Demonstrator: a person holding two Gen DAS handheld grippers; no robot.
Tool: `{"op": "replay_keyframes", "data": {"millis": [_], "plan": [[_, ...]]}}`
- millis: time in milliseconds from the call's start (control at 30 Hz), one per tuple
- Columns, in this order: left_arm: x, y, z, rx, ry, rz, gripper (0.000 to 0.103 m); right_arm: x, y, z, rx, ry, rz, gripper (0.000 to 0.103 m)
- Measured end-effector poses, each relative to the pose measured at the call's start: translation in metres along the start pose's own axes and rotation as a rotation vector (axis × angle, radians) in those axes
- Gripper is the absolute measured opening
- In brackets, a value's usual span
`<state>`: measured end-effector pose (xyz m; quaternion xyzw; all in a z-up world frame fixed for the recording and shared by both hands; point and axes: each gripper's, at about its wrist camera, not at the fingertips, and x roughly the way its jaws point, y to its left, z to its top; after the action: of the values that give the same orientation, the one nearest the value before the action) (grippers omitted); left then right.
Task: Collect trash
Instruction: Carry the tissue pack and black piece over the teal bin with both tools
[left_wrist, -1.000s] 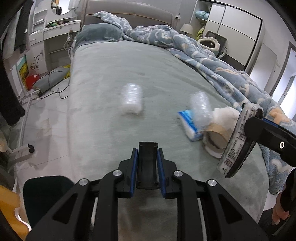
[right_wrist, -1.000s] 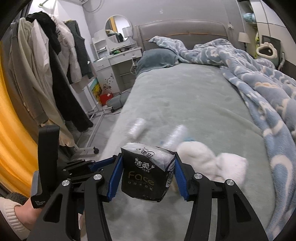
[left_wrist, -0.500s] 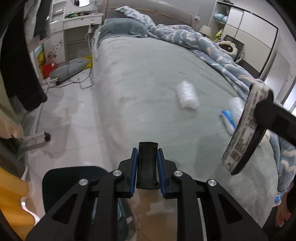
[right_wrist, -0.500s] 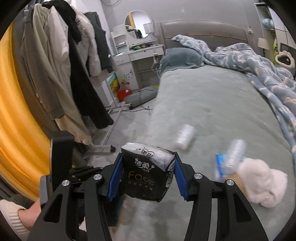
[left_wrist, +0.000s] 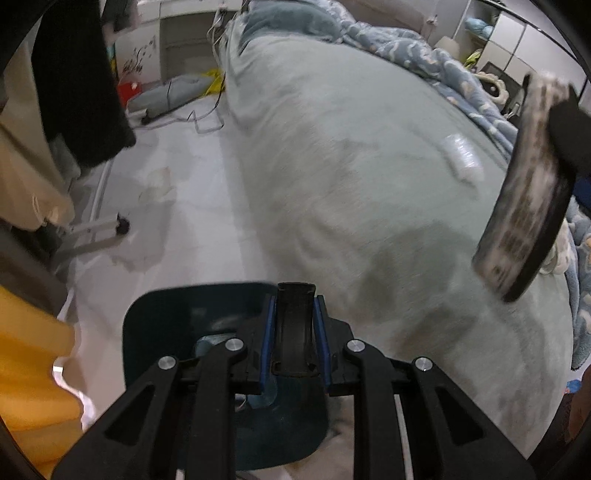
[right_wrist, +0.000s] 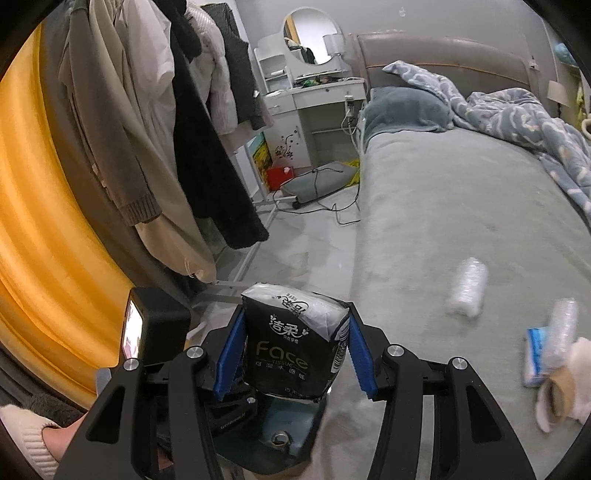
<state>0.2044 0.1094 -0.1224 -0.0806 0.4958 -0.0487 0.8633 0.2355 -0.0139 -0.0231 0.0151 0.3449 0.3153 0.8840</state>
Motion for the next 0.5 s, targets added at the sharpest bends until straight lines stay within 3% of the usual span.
{"op": "replay_keyframes", "data": {"millis": [500], "plan": [[0.017, 0.064, -0.042, -0.075, 0.227, 0.0, 0.022, 0.058, 0.046, 0.001, -0.032, 0.087, 0.033, 0.053]]}}
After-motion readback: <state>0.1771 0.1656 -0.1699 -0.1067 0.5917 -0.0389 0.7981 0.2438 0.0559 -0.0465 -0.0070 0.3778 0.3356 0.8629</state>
